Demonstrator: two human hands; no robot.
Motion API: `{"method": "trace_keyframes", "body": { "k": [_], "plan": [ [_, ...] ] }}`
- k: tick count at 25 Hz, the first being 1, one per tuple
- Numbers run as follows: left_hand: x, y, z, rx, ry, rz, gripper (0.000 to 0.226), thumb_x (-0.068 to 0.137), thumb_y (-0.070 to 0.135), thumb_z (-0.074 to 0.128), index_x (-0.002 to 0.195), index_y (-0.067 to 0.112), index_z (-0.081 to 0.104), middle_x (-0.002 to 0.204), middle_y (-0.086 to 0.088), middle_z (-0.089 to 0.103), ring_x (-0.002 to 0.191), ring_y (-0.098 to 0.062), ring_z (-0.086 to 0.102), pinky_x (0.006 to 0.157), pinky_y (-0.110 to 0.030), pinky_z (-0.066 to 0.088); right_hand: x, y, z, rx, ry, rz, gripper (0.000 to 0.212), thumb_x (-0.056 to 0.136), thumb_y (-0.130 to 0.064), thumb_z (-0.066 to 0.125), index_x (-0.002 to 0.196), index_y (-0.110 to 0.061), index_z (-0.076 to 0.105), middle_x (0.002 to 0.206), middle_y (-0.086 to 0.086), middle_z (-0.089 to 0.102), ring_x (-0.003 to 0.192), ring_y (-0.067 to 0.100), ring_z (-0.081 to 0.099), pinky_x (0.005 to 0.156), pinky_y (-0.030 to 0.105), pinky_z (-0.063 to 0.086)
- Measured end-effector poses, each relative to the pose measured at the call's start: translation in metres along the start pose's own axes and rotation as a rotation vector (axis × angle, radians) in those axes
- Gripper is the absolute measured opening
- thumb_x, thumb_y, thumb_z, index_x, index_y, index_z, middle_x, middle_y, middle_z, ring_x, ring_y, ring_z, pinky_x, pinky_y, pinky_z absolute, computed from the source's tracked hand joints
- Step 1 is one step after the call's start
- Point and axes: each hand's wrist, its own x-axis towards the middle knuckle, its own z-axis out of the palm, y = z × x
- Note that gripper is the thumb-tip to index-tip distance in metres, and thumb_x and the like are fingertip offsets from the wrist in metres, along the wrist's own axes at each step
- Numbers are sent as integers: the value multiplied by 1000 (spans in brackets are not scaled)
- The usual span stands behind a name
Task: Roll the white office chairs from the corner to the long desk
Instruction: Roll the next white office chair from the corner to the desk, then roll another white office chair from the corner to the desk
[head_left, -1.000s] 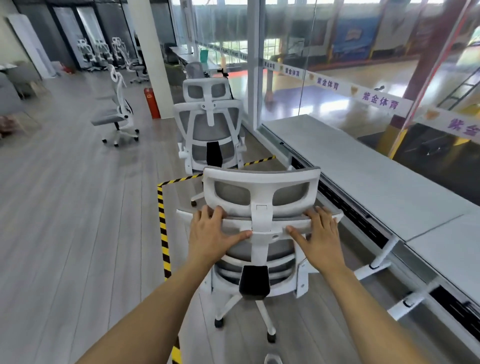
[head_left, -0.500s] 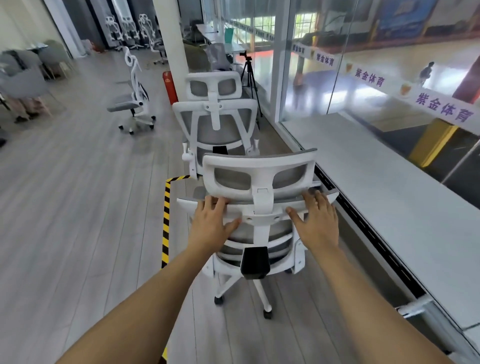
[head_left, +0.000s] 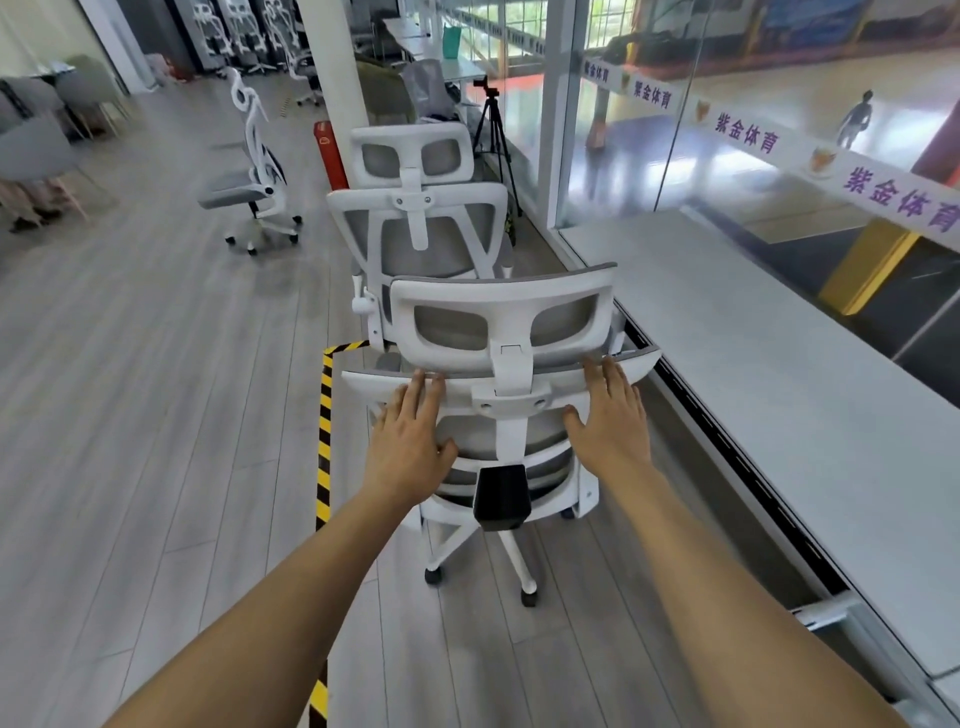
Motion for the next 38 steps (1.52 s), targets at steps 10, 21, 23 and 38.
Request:
{"method": "trace_keyframes", "body": {
  "k": [10, 21, 23, 38],
  "plan": [
    [-30, 42, -28, -104, 48, 147, 48, 95, 31, 56, 141, 24, 42, 145, -1, 44, 128, -30, 43, 109, -45, 38, -54, -18, -25, 117, 90, -4, 48, 99, -27, 52, 146, -20, 47, 146, 2, 53, 132, 25, 47, 112, 43, 36],
    [-79, 71, -46, -243, 7, 598, 30, 88, 38, 51, 112, 23, 60, 112, 1, 59, 100, -27, 54, 83, -44, 48, -185, -36, -45, 25, 338, 283, 42, 93, -39, 47, 128, -24, 63, 130, -1, 64, 118, 26, 58, 105, 46, 44],
    [-96, 74, -47, -268, -24, 699, 28, 89, 33, 59, 115, 22, 62, 114, 1, 60, 99, -27, 55, 84, -42, 48, -221, -44, -44, -3, 398, 359, 38, 93, -34, 52, 127, -22, 64, 128, 0, 65, 117, 27, 58, 102, 44, 44],
    [-385, 194, -55, -372, -356, 1401, 33, 94, 36, 56, 126, 28, 56, 134, 8, 53, 124, -22, 45, 96, -39, 36, -614, -80, -115, -258, 844, 952, 41, 94, -30, 61, 135, -29, 57, 135, -7, 58, 124, 22, 48, 103, 39, 33]
  ]
}}
